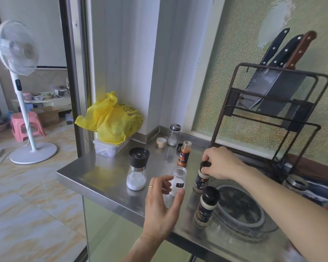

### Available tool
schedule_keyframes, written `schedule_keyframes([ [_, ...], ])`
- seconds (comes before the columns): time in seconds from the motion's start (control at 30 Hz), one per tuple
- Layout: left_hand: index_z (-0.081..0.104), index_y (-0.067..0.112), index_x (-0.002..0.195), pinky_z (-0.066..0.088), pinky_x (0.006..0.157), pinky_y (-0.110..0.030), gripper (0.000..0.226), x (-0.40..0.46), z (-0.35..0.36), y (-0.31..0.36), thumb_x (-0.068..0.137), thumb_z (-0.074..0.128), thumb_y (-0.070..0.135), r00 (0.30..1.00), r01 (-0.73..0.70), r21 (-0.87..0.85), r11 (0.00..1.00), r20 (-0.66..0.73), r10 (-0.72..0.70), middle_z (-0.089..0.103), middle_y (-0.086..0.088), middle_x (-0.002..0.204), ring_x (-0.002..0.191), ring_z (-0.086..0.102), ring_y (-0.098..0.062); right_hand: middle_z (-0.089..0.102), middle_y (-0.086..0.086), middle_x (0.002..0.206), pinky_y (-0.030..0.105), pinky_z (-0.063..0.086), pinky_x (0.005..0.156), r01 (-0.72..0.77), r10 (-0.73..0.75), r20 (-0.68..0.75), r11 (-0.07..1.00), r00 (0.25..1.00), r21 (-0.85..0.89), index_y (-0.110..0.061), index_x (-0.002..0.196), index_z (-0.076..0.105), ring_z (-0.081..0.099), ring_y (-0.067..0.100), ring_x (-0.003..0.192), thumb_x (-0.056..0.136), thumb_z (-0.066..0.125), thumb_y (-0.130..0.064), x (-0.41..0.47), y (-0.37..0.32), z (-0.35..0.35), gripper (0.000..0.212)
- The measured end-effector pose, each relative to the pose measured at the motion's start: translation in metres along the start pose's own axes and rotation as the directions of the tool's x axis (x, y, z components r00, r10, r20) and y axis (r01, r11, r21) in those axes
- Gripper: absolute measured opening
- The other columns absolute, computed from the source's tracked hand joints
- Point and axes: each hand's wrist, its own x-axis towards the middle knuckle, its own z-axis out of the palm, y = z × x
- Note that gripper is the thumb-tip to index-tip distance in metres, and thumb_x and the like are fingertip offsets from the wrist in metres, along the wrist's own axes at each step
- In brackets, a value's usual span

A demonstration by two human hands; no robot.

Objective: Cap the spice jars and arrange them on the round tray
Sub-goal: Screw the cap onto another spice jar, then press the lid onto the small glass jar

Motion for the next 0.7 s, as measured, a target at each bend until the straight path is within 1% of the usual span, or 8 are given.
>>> schedule_keyframes([
  [0.13, 0.06, 0.037, 0.112, 0.052, 0.084, -0.021, 0.031, 0.002, 0.0, 0.004, 0.088, 0.066, 0.055, 0.999, 0.04, 0.019, 0.999, -0.004, -0.04, 0.059, 0.016, 0.101, 0.1, 0.063, -0.012, 0.07, 0.002, 0.114, 0.031, 0.05, 0.075, -0.005, 0.005, 0.011, 1.0, 1.0, 0.0, -0.019, 0.119, 0.067, 0.064, 0.022, 0.099, 0.085, 0.073, -0.031, 0.005, 0.006, 0.006, 0.037],
  [0.23, 0.06, 0.036, 0.112, 0.052, 0.083, -0.02, 0.031, 0.003, 0.001, 0.004, 0.087, 0.067, 0.053, 0.999, 0.051, 0.04, 0.998, -0.002, -0.051, 0.057, 0.019, 0.101, 0.099, 0.062, -0.012, 0.069, 0.001, 0.122, 0.035, 0.053, 0.089, -0.003, 0.002, 0.032, 1.0, 0.999, 0.024, -0.022, 0.127, 0.062, 0.064, 0.022, 0.109, 0.084, 0.074, -0.036, 0.007, 0.009, 0.003, 0.047],
  [0.33, 0.06, 0.032, 0.113, 0.051, 0.084, -0.02, 0.032, 0.004, 0.002, 0.004, 0.087, 0.077, 0.04, 0.998, 0.062, 0.076, 0.995, -0.002, -0.062, 0.057, 0.019, 0.102, 0.101, 0.061, -0.01, 0.068, -0.002, 0.126, 0.037, 0.052, 0.097, 0.01, -0.011, 0.027, 1.0, 1.0, 0.02, -0.025, 0.131, 0.061, 0.063, 0.021, 0.115, 0.085, 0.073, -0.041, 0.006, 0.01, -0.006, 0.05],
  [0.4, 0.059, 0.03, 0.115, 0.05, 0.086, -0.019, 0.035, 0.004, 0.001, 0.003, 0.087, 0.081, 0.032, 0.999, 0.047, 0.098, 0.994, -0.01, -0.047, 0.058, 0.015, 0.104, 0.102, 0.061, -0.01, 0.068, -0.004, 0.125, 0.037, 0.053, 0.096, 0.04, -0.04, -0.02, 0.999, 0.999, 0.022, -0.026, 0.13, 0.062, 0.064, 0.02, 0.113, 0.085, 0.074, -0.041, 0.006, 0.008, -0.013, 0.049],
  [0.5, 0.057, 0.032, 0.118, 0.047, 0.088, -0.014, 0.039, 0.002, 0.0, 0.003, 0.086, 0.079, 0.034, 1.0, 0.001, 0.117, 0.993, -0.02, 0.001, 0.055, 0.018, 0.108, 0.105, 0.059, -0.008, 0.071, -0.006, 0.119, 0.034, 0.054, 0.092, 0.161, -0.155, -0.096, 0.985, 0.983, 0.058, -0.027, 0.124, 0.067, 0.066, 0.015, 0.103, 0.084, 0.075, -0.038, 0.005, -0.005, -0.02, 0.042],
  [0.57, 0.051, 0.036, 0.121, 0.042, 0.092, -0.009, 0.047, 0.004, 0.001, 0.004, 0.083, 0.079, 0.04, 1.0, 0.004, 0.169, 0.986, -0.007, -0.003, 0.051, 0.023, 0.113, 0.109, 0.056, -0.003, 0.072, -0.007, 0.114, 0.031, 0.053, 0.089, 0.255, -0.249, -0.085, 0.965, 0.965, 0.063, -0.028, 0.12, 0.069, 0.066, 0.012, 0.1, 0.084, 0.075, -0.032, 0.006, -0.018, -0.02, 0.037],
  [0.63, 0.048, 0.033, 0.128, 0.036, 0.098, -0.006, 0.058, 0.008, 0.005, 0.003, 0.081, 0.08, 0.042, 1.0, -0.016, 0.23, 0.973, 0.029, 0.01, 0.049, 0.021, 0.121, 0.114, 0.051, 0.003, 0.072, -0.007, 0.111, 0.032, 0.053, 0.088, 0.312, -0.307, -0.076, 0.948, 0.949, 0.065, -0.026, 0.119, 0.069, 0.066, 0.013, 0.098, 0.085, 0.073, -0.025, 0.011, -0.03, -0.017, 0.034],
  [0.7, 0.043, 0.026, 0.138, 0.032, 0.103, -0.009, 0.069, 0.015, 0.011, 0.002, 0.081, 0.079, 0.042, 0.995, -0.056, 0.295, 0.954, 0.095, 0.029, 0.049, 0.015, 0.132, 0.12, 0.047, -0.002, 0.073, -0.005, 0.108, 0.036, 0.055, 0.089, 0.334, -0.328, -0.084, 0.94, 0.941, 0.075, -0.025, 0.119, 0.07, 0.067, 0.015, 0.097, 0.086, 0.071, -0.02, 0.023, -0.04, -0.017, 0.034],
])
